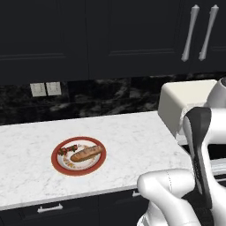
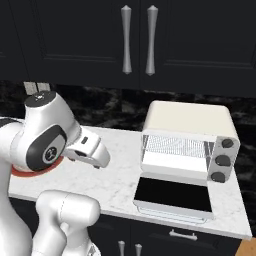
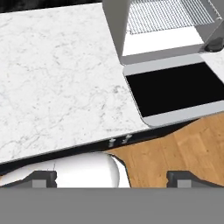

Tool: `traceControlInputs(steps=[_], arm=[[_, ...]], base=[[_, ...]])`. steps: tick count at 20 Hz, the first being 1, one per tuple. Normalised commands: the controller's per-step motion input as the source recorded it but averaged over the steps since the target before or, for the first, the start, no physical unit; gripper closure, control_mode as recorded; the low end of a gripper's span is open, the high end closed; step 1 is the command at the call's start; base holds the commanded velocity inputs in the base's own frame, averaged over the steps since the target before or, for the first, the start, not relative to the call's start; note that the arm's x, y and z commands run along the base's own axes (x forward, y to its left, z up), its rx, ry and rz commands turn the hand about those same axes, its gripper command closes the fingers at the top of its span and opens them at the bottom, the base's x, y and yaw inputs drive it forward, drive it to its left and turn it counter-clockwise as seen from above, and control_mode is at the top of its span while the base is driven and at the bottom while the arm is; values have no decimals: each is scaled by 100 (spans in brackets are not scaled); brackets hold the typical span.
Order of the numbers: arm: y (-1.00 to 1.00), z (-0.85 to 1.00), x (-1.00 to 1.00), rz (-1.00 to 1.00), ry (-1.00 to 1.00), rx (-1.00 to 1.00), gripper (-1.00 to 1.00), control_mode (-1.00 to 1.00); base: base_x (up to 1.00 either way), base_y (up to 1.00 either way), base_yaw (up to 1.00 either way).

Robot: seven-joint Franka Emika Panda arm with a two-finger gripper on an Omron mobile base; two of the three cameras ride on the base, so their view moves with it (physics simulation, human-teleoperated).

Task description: Pick up the kebab skewer and baguette bread, and place them inside the toaster oven. Close the toaster oven door and start by setting the timer.

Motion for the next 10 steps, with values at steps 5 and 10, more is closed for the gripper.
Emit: traceControlInputs(steps=[5,10], arm=[[-97,-2,0,1,-11,0,-100,-100],[-61,-4,1,6,-30,1,-100,-100]], base=[[0,0,0],[0,0,0]])
